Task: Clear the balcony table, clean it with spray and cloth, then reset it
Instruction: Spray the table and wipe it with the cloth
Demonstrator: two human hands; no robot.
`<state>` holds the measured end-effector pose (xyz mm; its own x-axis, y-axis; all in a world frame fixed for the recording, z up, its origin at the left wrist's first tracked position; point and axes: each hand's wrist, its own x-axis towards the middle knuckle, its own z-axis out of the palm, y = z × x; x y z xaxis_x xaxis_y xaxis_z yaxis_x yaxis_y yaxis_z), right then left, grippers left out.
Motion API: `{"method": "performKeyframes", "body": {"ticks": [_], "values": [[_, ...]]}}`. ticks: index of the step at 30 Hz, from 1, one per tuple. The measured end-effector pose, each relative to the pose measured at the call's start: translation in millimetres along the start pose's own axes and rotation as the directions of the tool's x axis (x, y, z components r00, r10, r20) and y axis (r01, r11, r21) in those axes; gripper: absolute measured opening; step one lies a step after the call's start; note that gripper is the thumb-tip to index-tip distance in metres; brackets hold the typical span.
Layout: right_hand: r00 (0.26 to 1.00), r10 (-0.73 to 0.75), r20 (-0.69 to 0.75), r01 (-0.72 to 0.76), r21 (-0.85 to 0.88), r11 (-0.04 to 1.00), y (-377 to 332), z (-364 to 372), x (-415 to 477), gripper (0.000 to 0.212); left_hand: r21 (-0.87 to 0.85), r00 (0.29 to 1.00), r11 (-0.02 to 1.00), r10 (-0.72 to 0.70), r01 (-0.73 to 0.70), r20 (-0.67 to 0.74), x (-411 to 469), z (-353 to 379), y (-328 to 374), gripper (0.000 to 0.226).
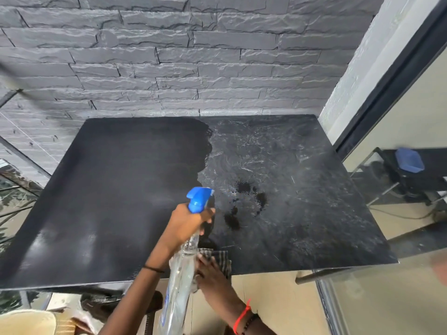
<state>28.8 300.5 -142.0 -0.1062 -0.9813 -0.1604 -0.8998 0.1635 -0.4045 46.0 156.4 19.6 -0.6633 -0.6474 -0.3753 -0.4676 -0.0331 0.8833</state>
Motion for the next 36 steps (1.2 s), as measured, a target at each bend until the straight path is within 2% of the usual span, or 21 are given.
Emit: {"method": "performKeyframes", "body": {"ticks": [1,2,3,5,6,7,10,13,15,19,20,22,24,25,27,29,32,36], "values": [[0.999,0.049,-0.016,-0.049,-0.049,0.998,1,-13,-22,0.036,-0.038,0.999,0.999,0.004,-0.006,-0.054,2,-7,-3,0.027],[0.973,0.095,-0.213,-0.115,-0.08,0.99,3,-14,-31,0.044,-0.07,0.995,0.998,0.005,-0.012,-0.103,4,-13,-6,0.026],[0.96,0.175,-0.216,-0.2,-0.097,0.975,19,-28,-37,0.054,-0.096,0.989,0.995,0.005,-0.019,-0.147,6,-21,-8,0.025],[0.959,0.271,-0.082,-0.276,-0.048,0.96,33,-40,-50,0.066,-0.139,0.98,0.99,0.008,-0.036,-0.2,9,-32,-12,0.02],[0.966,0.226,-0.123,-0.235,-0.068,0.97,47,-38,-48,0.072,-0.158,0.976,0.987,0.008,-0.043,-0.217,10,-38,-14,0.018],[0.968,0.228,-0.101,-0.235,-0.063,0.97,63,-45,-43,0.072,-0.168,0.973,0.985,0.006,-0.046,-0.232,11,-42,-16,0.016],[0.951,0.264,-0.161,-0.271,-0.025,0.962,84,-56,-8,0.065,-0.15,0.965,0.988,-0.003,-0.037,-0.262,13,-51,-26,0.016],[0.956,0.238,-0.17,-0.246,-0.029,0.969,70,-62,37,0.056,-0.116,0.963,0.993,-0.019,-0.013,-0.27,12,-53,-37,0.017],[0.963,0.212,-0.164,-0.216,-0.009,0.976,58,-56,52,0.042,-0.133,0.961,0.991,-0.041,0.005,-0.275,11,-52,-45,0.016],[0.989,0.12,-0.083,-0.123,-0.033,0.992,28,-32,30,0.028,-0.188,0.954,0.982,-0.073,0.017,-0.291,10,-54,-56,0.014],[0.994,0.074,-0.084,-0.078,-0.045,0.996,24,-26,16,0.03,-0.197,0.952,0.98,-0.076,0.018,-0.295,11,-55,-58,0.013],[0.996,0.04,-0.076,-0.045,-0.067,0.997,23,-24,-15,0.046,-0.217,0.948,0.976,-0.084,0.016,-0.307,12,-59,-59,0.012],[0.988,0.096,-0.118,-0.099,-0.021,0.995,38,-27,-42,0.063,-0.235,0.946,0.972,-0.082,0.007,-0.313,14,-63,-59,0.012],[0.979,0.128,-0.157,-0.131,-0.011,0.991,50,-29,-53,0.067,-0.241,0.948,0.97,-0.079,0.002,-0.31,14,-64,-59,0.012],[0.97,0.201,-0.14,-0.206,-0.025,0.978,82,-38,-63,0.072,-0.25,0.948,0.968,-0.076,-0.004,-0.308,15,-66,-58,0.012],[0.957,0.251,-0.144,-0.265,-0.084,0.961,109,-54,-56,0.07,-0.244,0.948,0.97,-0.072,-0.006,-0.311,15,-68,-58,0.012],[0.939,0.304,-0.162,-0.317,-0.055,0.947,129,-75,-15,0.065,-0.233,0.948,0.972,-0.069,-0.005,-0.309,14,-69,-59,0.012],[0.936,0.303,-0.182,-0.315,-0.04,0.948,115,-80,37,0.063,-0.221,0.953,0.975,-0.064,-0.004,-0.297,10,-67,-63,0.013]]}}
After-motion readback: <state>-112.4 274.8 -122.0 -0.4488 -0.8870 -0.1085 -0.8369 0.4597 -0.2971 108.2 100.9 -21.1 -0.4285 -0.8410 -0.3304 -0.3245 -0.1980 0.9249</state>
